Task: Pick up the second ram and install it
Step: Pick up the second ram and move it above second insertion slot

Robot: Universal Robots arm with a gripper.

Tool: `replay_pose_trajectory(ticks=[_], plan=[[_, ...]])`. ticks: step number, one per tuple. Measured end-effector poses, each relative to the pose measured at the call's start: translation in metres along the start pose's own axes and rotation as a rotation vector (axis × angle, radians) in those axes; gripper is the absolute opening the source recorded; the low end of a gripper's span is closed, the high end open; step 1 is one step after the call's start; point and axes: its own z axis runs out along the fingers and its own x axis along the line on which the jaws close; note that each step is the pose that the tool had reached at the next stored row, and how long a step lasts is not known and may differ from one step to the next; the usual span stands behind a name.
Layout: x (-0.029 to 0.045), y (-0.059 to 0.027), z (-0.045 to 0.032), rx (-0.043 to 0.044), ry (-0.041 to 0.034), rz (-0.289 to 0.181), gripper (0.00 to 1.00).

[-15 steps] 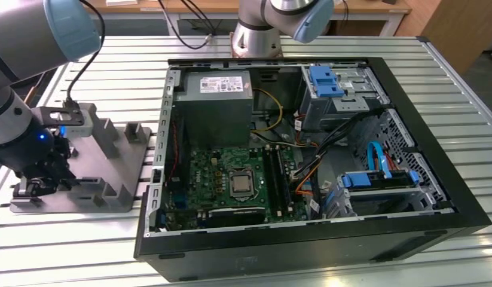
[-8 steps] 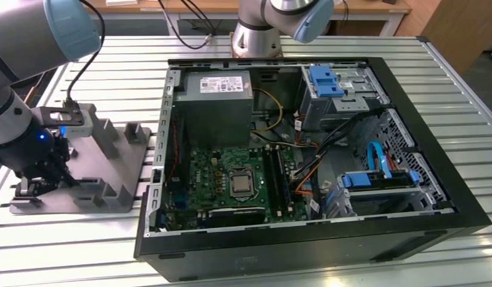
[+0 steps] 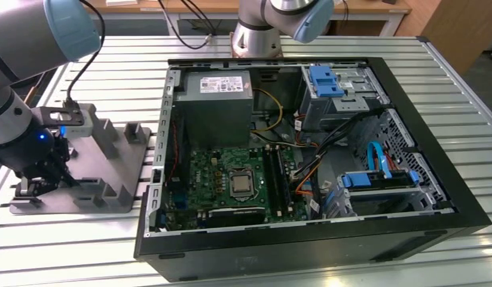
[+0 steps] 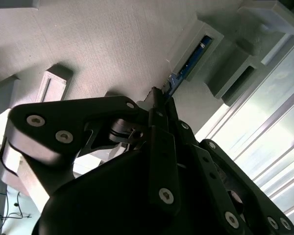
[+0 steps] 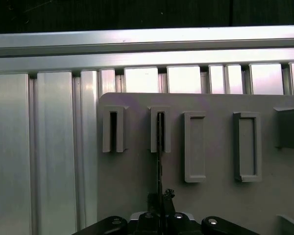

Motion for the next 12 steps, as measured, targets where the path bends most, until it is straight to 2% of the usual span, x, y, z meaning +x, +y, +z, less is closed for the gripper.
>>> replay_pose_trajectory(ticks=[8, 12], plan=[[0.0, 0.0001, -0.0004, 0.0001, -0.0001, 0.0, 0.14], [-0.0002, 0.0002, -0.0051, 0.0, -0.0005, 0.0, 0.14]])
